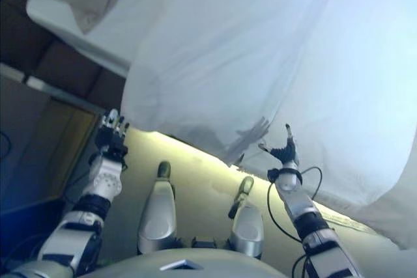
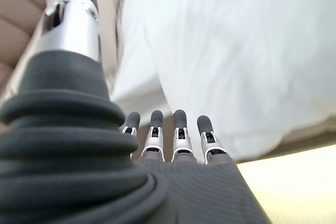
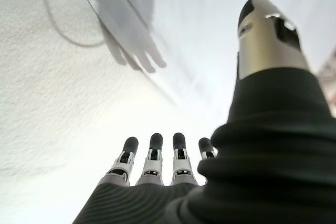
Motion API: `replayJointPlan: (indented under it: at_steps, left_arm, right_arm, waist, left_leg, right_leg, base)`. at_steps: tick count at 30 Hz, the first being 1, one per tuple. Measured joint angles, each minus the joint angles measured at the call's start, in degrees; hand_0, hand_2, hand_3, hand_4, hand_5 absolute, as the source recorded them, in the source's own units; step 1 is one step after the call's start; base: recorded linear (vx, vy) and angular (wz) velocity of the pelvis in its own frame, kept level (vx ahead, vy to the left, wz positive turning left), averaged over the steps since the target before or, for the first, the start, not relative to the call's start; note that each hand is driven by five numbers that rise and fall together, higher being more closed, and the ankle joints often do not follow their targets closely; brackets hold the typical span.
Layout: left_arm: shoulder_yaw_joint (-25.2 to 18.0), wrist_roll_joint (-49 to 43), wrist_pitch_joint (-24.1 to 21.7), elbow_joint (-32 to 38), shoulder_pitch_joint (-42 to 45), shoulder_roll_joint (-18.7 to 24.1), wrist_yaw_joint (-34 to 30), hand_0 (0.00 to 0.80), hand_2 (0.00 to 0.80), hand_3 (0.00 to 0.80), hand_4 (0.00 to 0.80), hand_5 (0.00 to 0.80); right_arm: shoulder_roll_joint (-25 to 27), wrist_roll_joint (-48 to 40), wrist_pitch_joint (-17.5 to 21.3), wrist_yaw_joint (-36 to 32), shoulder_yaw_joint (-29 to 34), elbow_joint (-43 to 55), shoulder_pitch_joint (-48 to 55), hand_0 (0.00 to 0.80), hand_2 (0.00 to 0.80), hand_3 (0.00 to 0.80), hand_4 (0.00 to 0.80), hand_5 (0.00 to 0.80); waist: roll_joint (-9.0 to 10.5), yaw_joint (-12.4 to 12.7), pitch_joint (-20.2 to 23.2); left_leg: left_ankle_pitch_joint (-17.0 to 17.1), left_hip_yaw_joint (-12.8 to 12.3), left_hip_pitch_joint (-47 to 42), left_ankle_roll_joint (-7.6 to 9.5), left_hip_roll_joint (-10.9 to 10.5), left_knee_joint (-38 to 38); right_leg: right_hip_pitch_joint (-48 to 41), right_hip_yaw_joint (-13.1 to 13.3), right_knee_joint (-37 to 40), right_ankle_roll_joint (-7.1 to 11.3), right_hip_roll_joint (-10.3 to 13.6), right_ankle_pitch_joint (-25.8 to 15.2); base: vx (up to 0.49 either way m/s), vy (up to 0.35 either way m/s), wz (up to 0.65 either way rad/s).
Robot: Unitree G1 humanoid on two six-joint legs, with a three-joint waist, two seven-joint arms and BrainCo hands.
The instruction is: Make the bed neatly
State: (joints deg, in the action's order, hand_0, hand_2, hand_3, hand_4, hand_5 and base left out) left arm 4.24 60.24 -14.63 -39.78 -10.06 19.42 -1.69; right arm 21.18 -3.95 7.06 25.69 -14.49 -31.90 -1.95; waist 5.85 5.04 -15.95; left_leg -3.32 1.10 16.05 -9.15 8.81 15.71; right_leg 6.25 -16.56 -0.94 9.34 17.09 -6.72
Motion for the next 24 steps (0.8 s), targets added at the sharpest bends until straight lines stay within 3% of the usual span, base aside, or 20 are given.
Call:
replayJointPlan:
  at_steps: [6, 14, 24]
  left_arm:
    - [-0.7, -8.1, 2.5, 0.2, 8.3, -1.7, -5.6, 0.000, 0.000, 0.000, 0.000, 0.000]
    - [-1.5, -9.5, 3.2, 0.6, 11.6, -2.8, -10.3, 0.000, 0.000, 0.000, 0.000, 0.000]
    - [-1.0, -10.0, 5.5, 2.3, 14.3, -3.5, -10.7, 0.000, 0.000, 0.000, 0.000, 0.000]
  right_arm:
    - [-1.7, -11.7, 1.5, -9.1, 3.5, -1.7, 6.5, 0.000, 0.000, 0.000, 0.000, 0.000]
    - [-5.2, -27.3, 3.6, -23.0, 6.1, -3.5, 11.0, 0.000, 0.000, 0.000, 0.000, 0.000]
    - [-5.3, -29.5, 4.0, -23.8, 5.8, -3.3, 10.8, 0.000, 0.000, 0.000, 0.000, 0.000]
  waist:
    - [-1.77, -1.4, 6.3]
    - [-3.96, -2.6, 11.9]
    - [-4.22, -2.4, 13.6]
  left_leg:
    - [0.9, -2.9, -7.7, -0.99, 1.8, -6.1]
    - [6.7, -5.0, -17.5, -2.06, 2.9, -19.6]
    - [7.1, -5.6, -20.5, -2.21, 3.3, -20.9]
  right_leg:
    - [-4.3, 1.3, 3.0, 0.07, -1.7, 0.0]
    - [-8.2, 1.1, 5.8, 1.13, -3.3, -0.4]
    - [-10.6, 1.2, 5.9, 1.21, -3.7, 0.2]
  base:
    - [0.130, -0.011, -0.19]
    - [0.039, 0.001, -0.06]
    - [0.050, -0.008, -0.01]
